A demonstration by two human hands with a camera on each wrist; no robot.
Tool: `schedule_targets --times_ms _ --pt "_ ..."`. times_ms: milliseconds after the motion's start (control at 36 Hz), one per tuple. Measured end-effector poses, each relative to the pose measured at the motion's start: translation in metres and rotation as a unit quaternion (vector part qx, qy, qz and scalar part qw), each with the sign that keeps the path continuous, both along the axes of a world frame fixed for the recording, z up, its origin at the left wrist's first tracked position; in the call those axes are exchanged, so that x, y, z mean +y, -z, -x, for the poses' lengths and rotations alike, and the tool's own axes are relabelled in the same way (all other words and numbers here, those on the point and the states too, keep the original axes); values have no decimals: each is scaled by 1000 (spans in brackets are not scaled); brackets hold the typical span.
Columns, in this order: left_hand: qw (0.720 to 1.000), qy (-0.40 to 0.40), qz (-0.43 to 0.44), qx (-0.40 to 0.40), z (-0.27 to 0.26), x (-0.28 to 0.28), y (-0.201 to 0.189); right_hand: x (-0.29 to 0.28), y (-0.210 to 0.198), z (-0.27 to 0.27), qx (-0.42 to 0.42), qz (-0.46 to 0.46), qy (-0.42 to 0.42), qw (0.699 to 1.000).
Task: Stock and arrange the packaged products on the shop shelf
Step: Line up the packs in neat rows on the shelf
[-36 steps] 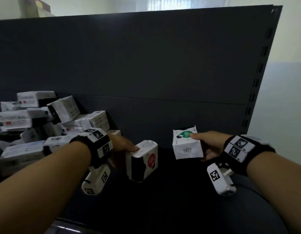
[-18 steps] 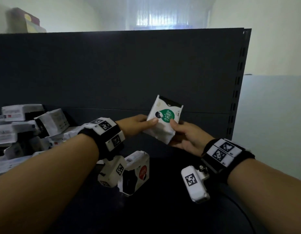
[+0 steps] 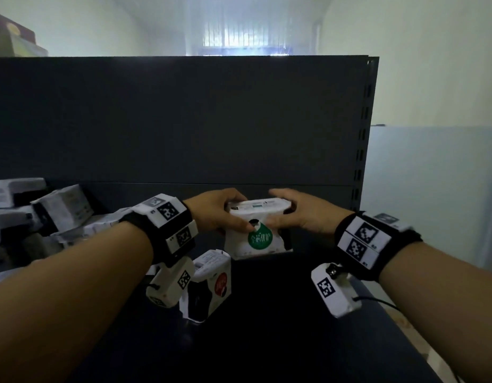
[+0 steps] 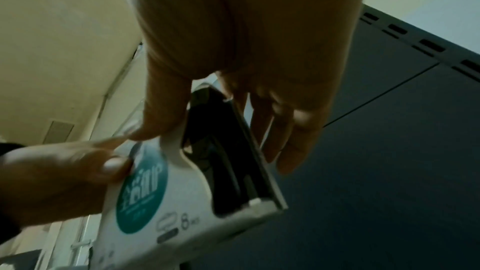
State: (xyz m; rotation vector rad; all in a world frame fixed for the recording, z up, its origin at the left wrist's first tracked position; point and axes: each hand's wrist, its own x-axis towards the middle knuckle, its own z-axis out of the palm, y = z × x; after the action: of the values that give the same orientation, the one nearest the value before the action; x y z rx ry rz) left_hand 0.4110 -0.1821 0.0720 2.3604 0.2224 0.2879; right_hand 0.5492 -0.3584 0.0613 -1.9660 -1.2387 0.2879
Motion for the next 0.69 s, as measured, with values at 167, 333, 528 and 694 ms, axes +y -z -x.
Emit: schedule_targets --times_ms 167,333,528,694 --pt "992 -2 -119 40 2 1 5 3 10 4 -29 46 -2 999" --pt "961 -79 -241 111 13 20 21 2 16 -7 -50 108 39 992" --pt "913 -127 -278 270 21 29 61 0 27 -21 -49 171 88 980" --pt "901 -139 -300 279 25 32 66 -1 40 -40 -31 207 131 969"
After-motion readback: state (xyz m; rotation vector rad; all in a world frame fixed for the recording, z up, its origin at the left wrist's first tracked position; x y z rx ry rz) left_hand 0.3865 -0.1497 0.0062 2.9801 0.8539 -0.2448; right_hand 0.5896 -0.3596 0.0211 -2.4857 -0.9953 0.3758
